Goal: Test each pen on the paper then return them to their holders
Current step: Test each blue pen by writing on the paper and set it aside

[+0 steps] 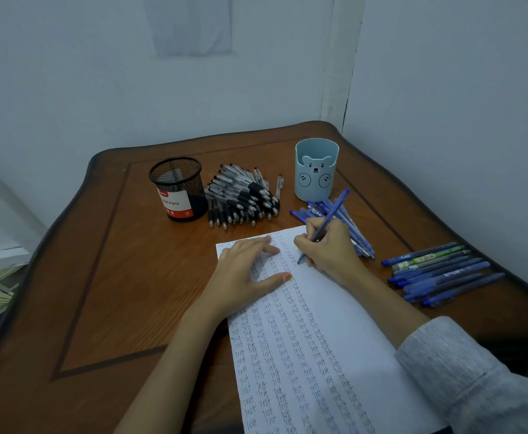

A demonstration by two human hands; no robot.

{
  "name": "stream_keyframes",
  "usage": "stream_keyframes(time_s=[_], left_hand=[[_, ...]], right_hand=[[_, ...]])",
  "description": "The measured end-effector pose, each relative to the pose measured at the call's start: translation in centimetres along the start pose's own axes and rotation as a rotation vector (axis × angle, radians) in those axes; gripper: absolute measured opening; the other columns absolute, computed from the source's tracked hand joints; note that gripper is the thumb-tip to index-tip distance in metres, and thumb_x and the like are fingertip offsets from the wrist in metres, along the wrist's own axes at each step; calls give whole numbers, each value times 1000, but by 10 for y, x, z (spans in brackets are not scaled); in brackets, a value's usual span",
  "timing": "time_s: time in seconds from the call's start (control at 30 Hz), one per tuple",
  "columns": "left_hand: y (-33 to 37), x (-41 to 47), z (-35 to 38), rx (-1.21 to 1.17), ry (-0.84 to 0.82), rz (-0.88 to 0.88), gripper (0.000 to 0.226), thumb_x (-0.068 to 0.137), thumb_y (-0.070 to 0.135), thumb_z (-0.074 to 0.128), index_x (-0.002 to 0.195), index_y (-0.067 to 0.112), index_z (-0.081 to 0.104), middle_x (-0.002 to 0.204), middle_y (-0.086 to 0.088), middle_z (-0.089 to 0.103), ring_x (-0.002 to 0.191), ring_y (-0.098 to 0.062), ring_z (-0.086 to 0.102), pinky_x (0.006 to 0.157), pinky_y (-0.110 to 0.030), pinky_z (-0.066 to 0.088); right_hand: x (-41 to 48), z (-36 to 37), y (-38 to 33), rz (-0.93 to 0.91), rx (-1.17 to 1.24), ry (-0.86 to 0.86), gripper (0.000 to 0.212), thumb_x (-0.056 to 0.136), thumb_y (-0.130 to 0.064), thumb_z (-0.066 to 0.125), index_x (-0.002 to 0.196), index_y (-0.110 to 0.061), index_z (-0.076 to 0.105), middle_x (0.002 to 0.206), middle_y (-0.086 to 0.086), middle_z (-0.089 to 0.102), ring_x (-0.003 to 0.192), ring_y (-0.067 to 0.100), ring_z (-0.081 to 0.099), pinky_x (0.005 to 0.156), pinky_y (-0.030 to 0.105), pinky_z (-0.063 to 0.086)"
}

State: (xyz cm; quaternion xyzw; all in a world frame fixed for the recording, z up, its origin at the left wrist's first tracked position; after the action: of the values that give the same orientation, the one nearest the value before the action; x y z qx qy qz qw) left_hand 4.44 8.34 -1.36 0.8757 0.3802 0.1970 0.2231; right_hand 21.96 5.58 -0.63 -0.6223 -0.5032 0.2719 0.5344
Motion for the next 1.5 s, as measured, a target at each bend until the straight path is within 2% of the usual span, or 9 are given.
stream_keyframes(time_s=[0.3, 0.57, 0.83, 0.97, 1.03, 1.1, 1.2, 1.33, 1.5], left_hand=[[0, 0, 1, -12, -10, -3, 57, 75, 65, 58, 123, 36, 54, 144, 18, 40, 132, 0, 28, 103, -27, 17], [-2, -1, 1, -22, -2, 2, 53, 77, 61, 62, 123, 36, 54, 143, 18, 40, 132, 1, 28, 103, -26, 17], [-3, 0, 2, -28, 5, 0, 52, 77, 60, 63, 122, 36, 54, 143, 19, 40, 132, 0, 28, 103, -26, 17], [-5, 0, 2, -43, 25, -2, 52, 76, 60, 64, 121, 36, 57, 141, 20, 42, 130, 2, 30, 104, -28, 19], [-4, 0, 2, -52, 30, -5, 52, 75, 61, 65, 120, 37, 57, 141, 20, 43, 130, 2, 30, 106, -30, 20], [-4, 0, 1, -65, 36, -7, 53, 73, 63, 63, 119, 37, 58, 140, 20, 44, 130, 1, 31, 108, -32, 22], [-5, 0, 1, -86, 44, -4, 53, 70, 67, 61, 116, 39, 58, 139, 19, 46, 130, -1, 34, 111, -39, 25], [-6, 0, 1, -100, 60, -5, 50, 71, 66, 66, 114, 40, 59, 137, 20, 47, 129, -1, 35, 111, -41, 26], [-5, 0, 1, -98, 66, -12, 55, 68, 69, 61, 114, 38, 61, 136, 21, 46, 128, 2, 35, 110, -40, 26]], right_hand=[[1, 1, 0, 22, 3, -13, 32, 80, 10, 58, 57, -6, 41, 49, 8, 40, 34, 17, 49, 34, 18, 35], [2, 2, 2, -14, -9, -10, 37, 79, 12, 56, 54, -8, 37, 49, 8, 35, 41, 28, 47, 34, 20, 35], [3, 3, 4, 0, -10, 10, 38, 82, 7, 58, 56, -11, 37, 48, 10, 38, 41, 24, 42, 39, 24, 34], [4, -2, 6, 147, 248, 11, 41, 95, -10, 57, 57, -7, 43, 41, 7, 43, 28, 15, 34, 32, 18, 25], [4, -2, 4, 154, 262, 5, 49, 99, -23, 51, 53, -7, 46, 46, 8, 45, 33, 11, 37, 36, 21, 30], [4, -1, 1, 144, 238, 16, 47, 101, -30, 45, 60, -9, 48, 47, 4, 45, 37, 8, 39, 42, 19, 34], [5, -1, 1, 135, 287, 24, 32, 103, -38, 36, 92, -12, 53, 44, -2, 42, 35, 7, 35, 37, 18, 31], [5, -2, 2, 100, 270, 34, 24, 103, -28, 41, 113, -9, 52, 44, 2, 45, 34, 8, 37, 37, 18, 32], [-2, -2, -8, 41, 199, -52, 18, 95, -21, 60, 107, -14, 48, 56, 13, 57, 32, 5, 45, 34, 14, 31]])
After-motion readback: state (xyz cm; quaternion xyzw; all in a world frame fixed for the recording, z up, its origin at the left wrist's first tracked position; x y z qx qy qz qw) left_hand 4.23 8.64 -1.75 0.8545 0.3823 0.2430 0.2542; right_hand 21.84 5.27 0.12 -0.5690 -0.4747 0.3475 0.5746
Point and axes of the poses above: each hand's wrist, its own x-axis towards the middle knuckle, its own z-axis out of the palm, y = z × x, the point moved 3 cm from there along x, towards the middle knuckle
